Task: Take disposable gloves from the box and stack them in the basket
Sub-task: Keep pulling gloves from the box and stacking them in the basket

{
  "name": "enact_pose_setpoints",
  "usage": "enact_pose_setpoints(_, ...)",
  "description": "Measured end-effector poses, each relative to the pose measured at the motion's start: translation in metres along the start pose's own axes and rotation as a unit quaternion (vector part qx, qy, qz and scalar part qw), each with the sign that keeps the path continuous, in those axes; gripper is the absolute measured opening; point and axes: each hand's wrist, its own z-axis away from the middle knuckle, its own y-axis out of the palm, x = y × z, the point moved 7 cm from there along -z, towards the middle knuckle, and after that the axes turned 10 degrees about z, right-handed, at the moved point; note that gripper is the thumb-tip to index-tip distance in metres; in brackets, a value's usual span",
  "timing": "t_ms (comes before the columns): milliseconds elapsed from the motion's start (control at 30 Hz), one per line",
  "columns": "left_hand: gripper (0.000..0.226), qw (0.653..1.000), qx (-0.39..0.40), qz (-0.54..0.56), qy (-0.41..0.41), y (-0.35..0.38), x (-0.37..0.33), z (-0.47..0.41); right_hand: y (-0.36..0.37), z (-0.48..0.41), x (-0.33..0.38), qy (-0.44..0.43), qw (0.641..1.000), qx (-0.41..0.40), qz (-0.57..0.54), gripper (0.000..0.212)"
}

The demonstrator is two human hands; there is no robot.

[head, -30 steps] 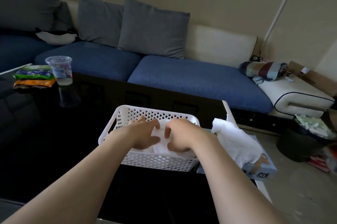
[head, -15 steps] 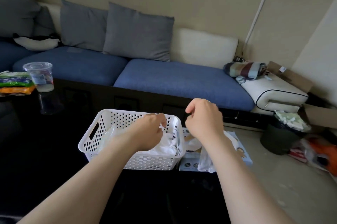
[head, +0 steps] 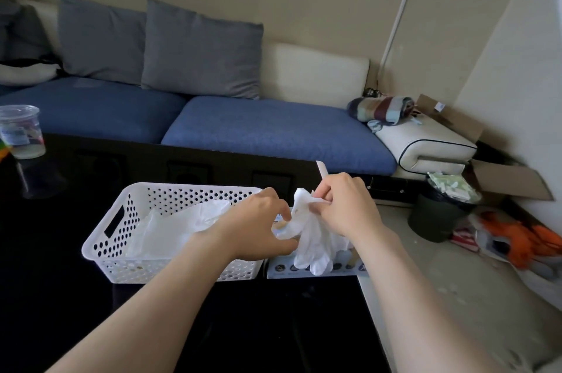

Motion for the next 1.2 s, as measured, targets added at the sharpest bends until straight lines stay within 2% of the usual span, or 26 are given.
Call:
enact_pose_setpoints(67, 0.049, 1.0, -0.008, -0.001, -0.005, 0.003, -0.001, -0.004, 0.0, 0.0, -0.005, -0.022, 1.0, -0.016, -0.008, 0.016)
enact_pose_setpoints(233, 0.051, 0.999, -0.039, 0.004, -0.014, 0.003, -0.004, -0.011, -0.007, 0.002, -0.012, -0.051, 0.996, -0.072, -0.023, 0.05)
enact_pose_setpoints(367, 0.052, 0.999, -0.049, 0.018, -0.009, 0.007, -0.01, -0.012, -0.017, 0.005, -0.011, -0.041, 0.99, -0.099, -0.091, 0.043)
enact_pose_setpoints(467, 0.052, 0.997, -0.055, 0.046, 0.007, 0.007, -0.016, -0.012, -0.023, 0.005, -0.016, 0.013, 0.98, -0.117, -0.159, 0.039)
enact_pose_setpoints(600, 0.049, 0.994, -0.047, 0.087, 0.038, 0.006, -0.027, -0.011, -0.038, 0.011, -0.029, 0.102, 0.938, -0.173, -0.282, 0.035)
enact_pose_setpoints(767, 0.035, 0.988, -0.071, 0.139, 0.009, 0.0, -0.025, -0.013, -0.045, 0.013, -0.036, 0.124, 0.871, -0.241, -0.41, 0.027)
enact_pose_setpoints(867, 0.029, 0.962, -0.105, 0.25, -0.021, -0.01, -0.02, -0.013, -0.042, 0.01, -0.028, 0.111, 0.857, -0.212, -0.457, 0.033)
enact_pose_setpoints(1000, 0.036, 0.905, -0.109, 0.408, -0.045, -0.02, -0.022, -0.009, -0.035, 0.008, -0.004, 0.1, 0.847, -0.125, -0.506, 0.032)
enact_pose_setpoints(1067, 0.031, 0.88, -0.091, 0.464, -0.045, -0.025, -0.024, -0.005, -0.024, 0.007, 0.009, 0.128, 0.804, -0.055, -0.578, 0.033)
enact_pose_setpoints(1167, 0.033, 0.847, -0.081, 0.523, -0.047, -0.032, -0.021, -0.001, -0.01, 0.008, 0.028, 0.16, 0.709, 0.037, -0.686, 0.027)
enact_pose_setpoints(1200, 0.036, 0.837, -0.082, 0.538, -0.053, -0.034, -0.016, 0.0, -0.007, 0.007, 0.035, 0.159, 0.693, 0.059, -0.701, 0.028)
